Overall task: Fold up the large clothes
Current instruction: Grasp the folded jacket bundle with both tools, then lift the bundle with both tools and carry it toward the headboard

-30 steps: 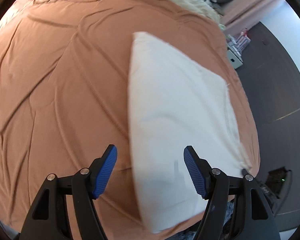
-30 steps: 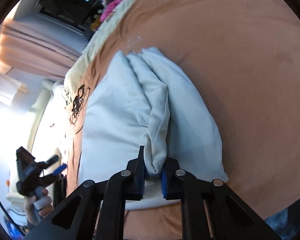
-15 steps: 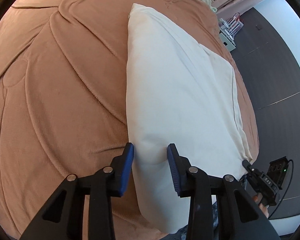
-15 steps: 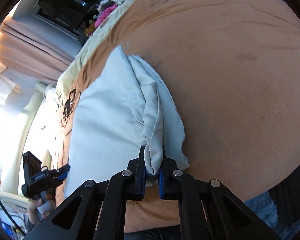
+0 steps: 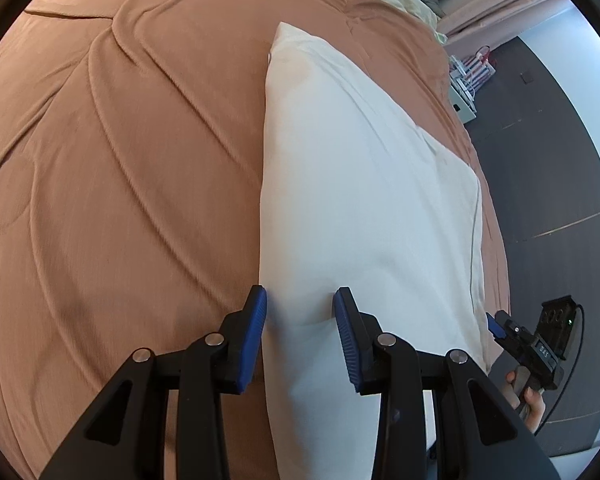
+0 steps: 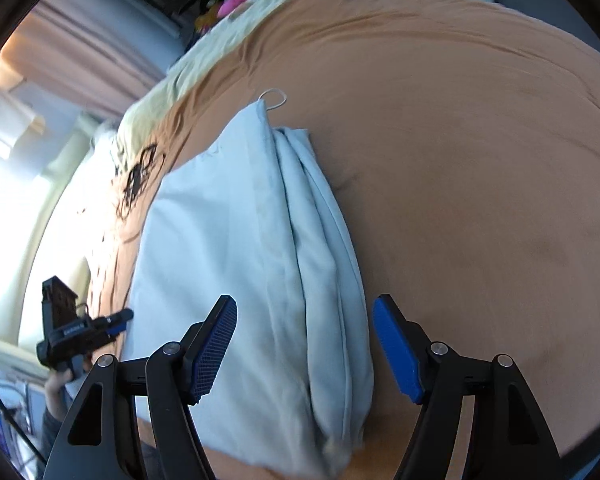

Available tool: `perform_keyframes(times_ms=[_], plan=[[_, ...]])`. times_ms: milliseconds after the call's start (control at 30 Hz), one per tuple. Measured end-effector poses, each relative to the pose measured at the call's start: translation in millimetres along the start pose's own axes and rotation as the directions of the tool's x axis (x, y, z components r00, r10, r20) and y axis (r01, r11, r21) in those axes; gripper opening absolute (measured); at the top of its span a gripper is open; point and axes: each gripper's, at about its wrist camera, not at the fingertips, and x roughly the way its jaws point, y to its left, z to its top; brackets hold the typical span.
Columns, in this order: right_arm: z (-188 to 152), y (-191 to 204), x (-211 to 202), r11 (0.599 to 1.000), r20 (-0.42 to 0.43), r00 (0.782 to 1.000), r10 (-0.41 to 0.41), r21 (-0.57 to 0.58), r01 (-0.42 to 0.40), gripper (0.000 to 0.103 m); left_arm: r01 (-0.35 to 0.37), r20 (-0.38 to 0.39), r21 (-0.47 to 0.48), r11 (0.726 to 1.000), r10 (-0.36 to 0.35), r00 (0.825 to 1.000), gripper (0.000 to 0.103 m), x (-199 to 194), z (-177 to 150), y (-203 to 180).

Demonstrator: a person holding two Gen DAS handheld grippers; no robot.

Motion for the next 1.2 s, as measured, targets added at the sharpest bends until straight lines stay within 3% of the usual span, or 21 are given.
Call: perform_keyframes(times_ms=[267, 667, 933, 1000, 1067, 1100, 1200], plan=[[45.3, -9.6, 44.9, 0.998, -0.112, 0.992, 0.065, -0.017, -0.067, 0.071, -0.011, 0.008, 0.004, 1.000, 0.011, 1.000, 0.036, 16.0, 31.4, -3.7], [94.5, -5.4, 106.8, 0.973, -0.247, 0.943, 0.225, 0.013, -0.229, 0.071, -0.013, 0.036, -0.012, 1.000, 0.013, 0.999, 0.036, 36.9, 78.7, -2.3], [113.5, 4.6, 133.0, 0.973, -0.303, 0.925, 0.227, 0.035, -0.227, 0.071, -0.004, 0.023, -0.045, 0.999, 0.005, 1.000, 0.036, 59.1, 108.0, 0.1], [112.3, 2.9, 131.2, 0.979, -0.297, 0.934, 0.201, 0.030, -0.201, 0.065, 0.014, 0.022, -0.080, 0.997, -0.013, 1.000, 0.039, 62.8, 111.0, 6.6], [109.8, 3.0, 129.7, 0.982, -0.292, 0.938, 0.186, 0.031, -0.185, 0.039, 0.033, 0.029, -0.104, 0.994, -0.030, 0.999, 0.040, 65.4, 111.1, 9.7], [108.6, 3.6, 128.3, 0.982, -0.291, 0.938, 0.187, 0.033, -0.186, 0.033, 0.028, 0.037, -0.099, 0.995, -0.024, 0.999, 0.040, 64.7, 109.9, 8.5], [104.4, 14.4, 113.6, 0.987, -0.262, 0.953, 0.152, -0.012, -0.160, 0.019, -0.018, 0.068, -0.033, 0.999, 0.020, 0.997, 0.029, 58.1, 104.5, -7.9]])
